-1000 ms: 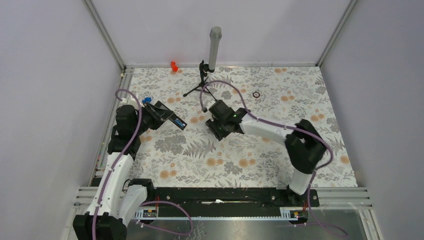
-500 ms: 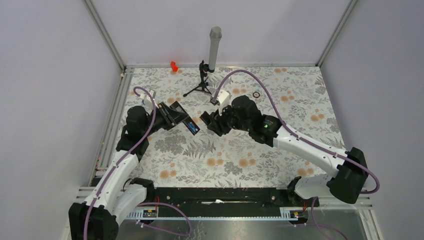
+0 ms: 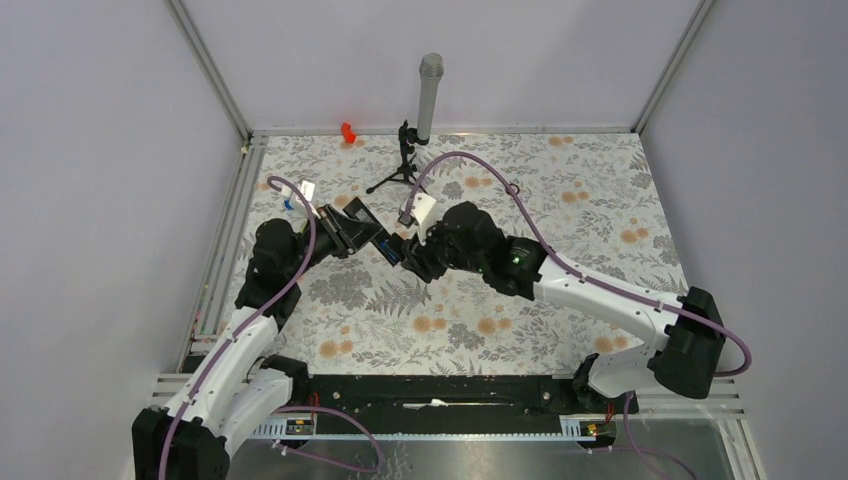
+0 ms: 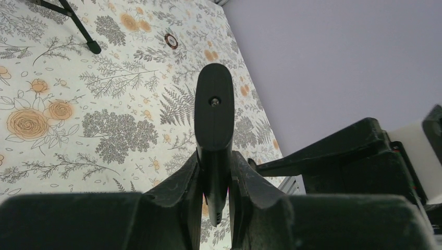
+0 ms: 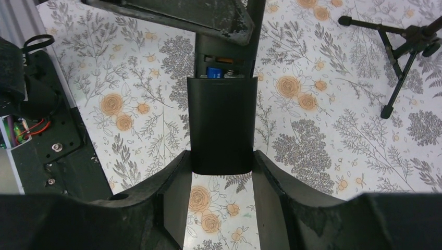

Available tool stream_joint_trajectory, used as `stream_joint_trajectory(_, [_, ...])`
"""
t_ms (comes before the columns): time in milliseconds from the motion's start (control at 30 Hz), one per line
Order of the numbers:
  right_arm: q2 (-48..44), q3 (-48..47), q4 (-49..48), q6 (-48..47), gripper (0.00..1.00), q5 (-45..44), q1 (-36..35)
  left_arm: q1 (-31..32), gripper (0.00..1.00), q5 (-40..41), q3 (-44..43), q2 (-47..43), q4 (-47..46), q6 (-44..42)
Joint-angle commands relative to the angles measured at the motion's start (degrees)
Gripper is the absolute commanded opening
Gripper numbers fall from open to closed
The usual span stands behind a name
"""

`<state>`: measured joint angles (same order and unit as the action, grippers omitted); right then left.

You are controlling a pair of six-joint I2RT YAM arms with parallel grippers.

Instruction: Load the batteries into the remote control

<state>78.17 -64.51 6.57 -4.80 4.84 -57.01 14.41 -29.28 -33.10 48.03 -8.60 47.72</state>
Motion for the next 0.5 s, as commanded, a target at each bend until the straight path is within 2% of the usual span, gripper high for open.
stream_joint_trajectory(0, [2.4,-4.4,-0.2,2.4,0.38,-2.9,-0.8,0.4,0.00,2.2,1.1,-2.1,-7.6,1.2])
stream_joint_trajectory(467, [5.6,-7.3,0.9,4.4,0.38,-3.3,-1.4,0.5,0.00,2.0,1.2,-2.8,-7.5,0.7])
